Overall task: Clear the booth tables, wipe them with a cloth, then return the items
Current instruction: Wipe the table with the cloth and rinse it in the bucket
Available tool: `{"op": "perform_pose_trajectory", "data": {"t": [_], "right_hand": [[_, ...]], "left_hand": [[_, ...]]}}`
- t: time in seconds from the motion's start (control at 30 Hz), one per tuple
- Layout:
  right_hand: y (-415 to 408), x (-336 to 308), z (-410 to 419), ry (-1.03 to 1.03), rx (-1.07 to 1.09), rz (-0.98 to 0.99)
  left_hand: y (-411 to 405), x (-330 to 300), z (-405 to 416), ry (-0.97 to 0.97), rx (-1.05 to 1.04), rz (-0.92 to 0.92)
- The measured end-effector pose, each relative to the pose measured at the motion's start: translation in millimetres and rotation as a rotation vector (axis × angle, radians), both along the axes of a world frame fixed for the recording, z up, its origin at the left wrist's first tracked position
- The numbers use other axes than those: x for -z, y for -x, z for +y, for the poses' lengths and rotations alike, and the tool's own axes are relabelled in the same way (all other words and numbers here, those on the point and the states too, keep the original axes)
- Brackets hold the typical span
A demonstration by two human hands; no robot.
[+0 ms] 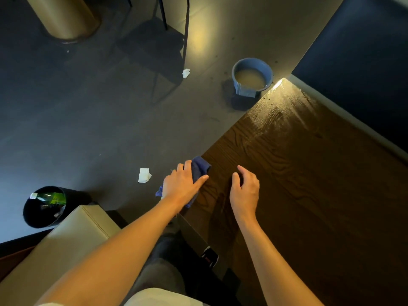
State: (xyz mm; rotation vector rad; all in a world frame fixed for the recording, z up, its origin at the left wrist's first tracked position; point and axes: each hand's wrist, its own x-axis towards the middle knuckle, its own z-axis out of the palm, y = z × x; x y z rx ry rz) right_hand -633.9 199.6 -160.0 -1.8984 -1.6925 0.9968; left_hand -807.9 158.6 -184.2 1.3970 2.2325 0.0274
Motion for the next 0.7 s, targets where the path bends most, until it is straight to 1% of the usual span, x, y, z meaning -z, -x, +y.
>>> {"op": "perform_pose_trajectory", "data": {"t": [0.1, 0.17, 0.23, 0.37, 0.43, 0.53, 0.6, 0.67, 0.7], "right_hand": [[9, 2, 17, 0.016, 0.024, -0.024], [17, 2, 30, 0.028, 0.078, -0.035], [26, 3, 41, 0.03, 0.129, -0.033], [42, 3, 62, 0.049, 0.263, -0.026], [50, 6, 77, 0.062, 0.342, -0.049], [57, 11, 96, 0.074, 0.395, -0.093], [62, 10, 107, 0.077, 0.454, -0.045], [65, 3, 116, 0.071, 0.517, 0.043], [65, 1, 120, 0.069, 0.526, 0.057]], "left_hand": [[4, -3, 16, 0.016, 0.026, -0.048], [3, -4, 31, 0.014, 0.067, -0.057], [1, -4, 47, -0.001, 0.075, -0.112], [3, 0, 85, 0.034, 0.133, -0.29], [10, 6, 103, 0.059, 0.161, -0.423], [18, 8, 120, 0.078, 0.199, -0.578], [20, 9, 130, 0.087, 0.213, -0.632], [18, 10, 144, 0.096, 0.225, -0.662], [15, 10, 153, 0.099, 0.225, -0.666]]}}
